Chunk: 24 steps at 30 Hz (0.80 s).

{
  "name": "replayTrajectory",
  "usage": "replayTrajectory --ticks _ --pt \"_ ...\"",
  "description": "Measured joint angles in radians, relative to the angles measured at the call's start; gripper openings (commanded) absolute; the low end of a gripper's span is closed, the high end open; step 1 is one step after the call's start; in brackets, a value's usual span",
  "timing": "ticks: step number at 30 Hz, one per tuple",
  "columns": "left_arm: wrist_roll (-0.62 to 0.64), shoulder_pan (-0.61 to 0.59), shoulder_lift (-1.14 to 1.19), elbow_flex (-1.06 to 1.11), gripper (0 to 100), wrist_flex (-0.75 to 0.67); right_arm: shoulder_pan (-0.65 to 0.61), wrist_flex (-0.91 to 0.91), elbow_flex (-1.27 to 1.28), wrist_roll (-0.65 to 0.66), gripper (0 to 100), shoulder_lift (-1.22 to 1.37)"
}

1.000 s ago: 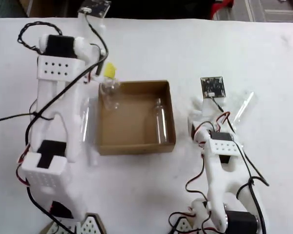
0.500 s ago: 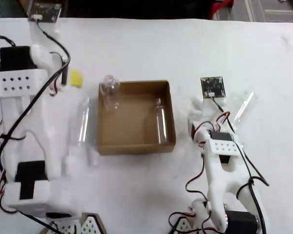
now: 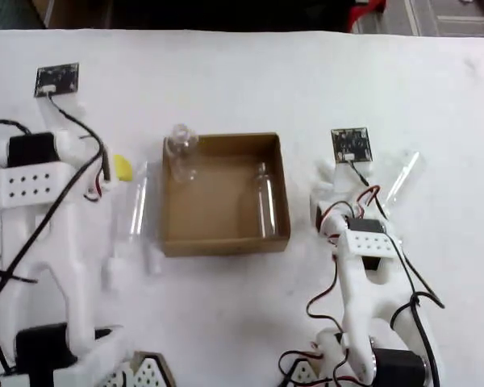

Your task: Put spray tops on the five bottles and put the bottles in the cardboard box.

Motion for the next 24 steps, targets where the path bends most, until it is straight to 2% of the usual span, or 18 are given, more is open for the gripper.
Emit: replayTrajectory --ticks 6,10,13,17,24 --pt "0.005 -0.002 -0.052 0.242 24 -0.175 0.000 0.064 -0.008 0.000 16.3 0.000" --pt "0.005 -0.068 -0.057 0.367 24 -0.316 0.000 0.083 -0.014 0.000 16.1 0.000" --pt "0.031 -0.101 -0.057 0.394 24 -0.367 0.000 0.103 -0.040 0.037 14.3 0.000" --pt "0.064 -0.103 -0.057 0.457 24 -0.430 0.000 0.282 -0.186 0.087 10.4 -0.002" --pt "0.071 -0.103 -0.057 0.486 24 -0.499 -0.084 0.677 -0.568 0.101 15.2 0.049"
